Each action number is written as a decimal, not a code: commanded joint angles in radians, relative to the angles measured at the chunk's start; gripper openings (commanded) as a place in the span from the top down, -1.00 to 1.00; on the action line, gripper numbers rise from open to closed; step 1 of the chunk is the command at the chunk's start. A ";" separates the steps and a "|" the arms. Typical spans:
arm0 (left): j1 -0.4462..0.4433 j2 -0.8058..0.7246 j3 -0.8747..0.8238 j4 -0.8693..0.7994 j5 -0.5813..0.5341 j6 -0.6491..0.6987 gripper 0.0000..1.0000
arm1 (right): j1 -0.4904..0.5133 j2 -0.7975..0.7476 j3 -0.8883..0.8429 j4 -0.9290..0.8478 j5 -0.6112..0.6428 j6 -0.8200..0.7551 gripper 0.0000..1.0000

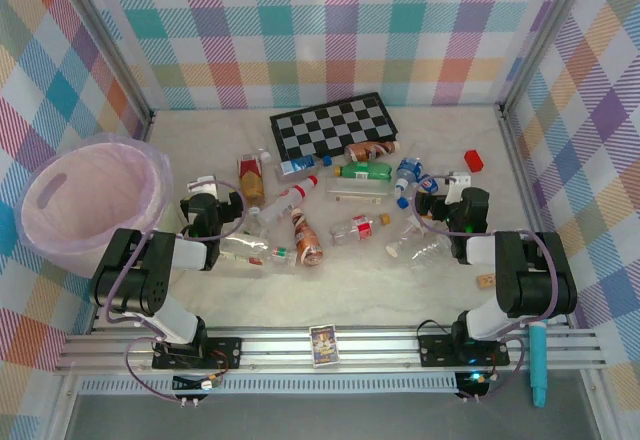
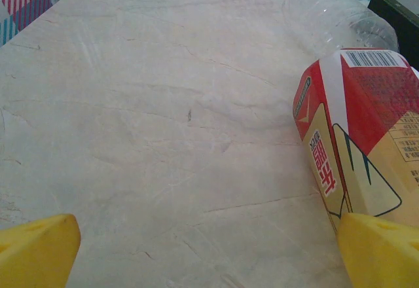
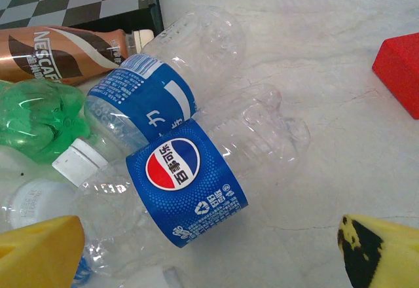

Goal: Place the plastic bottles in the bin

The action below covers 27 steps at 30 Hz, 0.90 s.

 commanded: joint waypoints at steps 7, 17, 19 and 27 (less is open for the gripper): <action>0.003 0.000 -0.002 0.017 0.008 0.011 -0.99 | 0.006 0.003 0.011 0.033 -0.012 -0.007 -0.98; 0.005 0.001 0.004 0.008 0.011 0.010 -0.99 | 0.005 0.004 0.014 0.028 -0.014 -0.005 -0.98; 0.006 0.000 0.005 0.005 0.017 0.007 -1.00 | 0.005 0.004 0.014 0.028 -0.015 -0.005 -0.98; 0.010 -0.009 0.007 -0.001 0.048 0.022 -1.00 | 0.006 -0.014 0.017 0.008 0.020 0.010 -0.98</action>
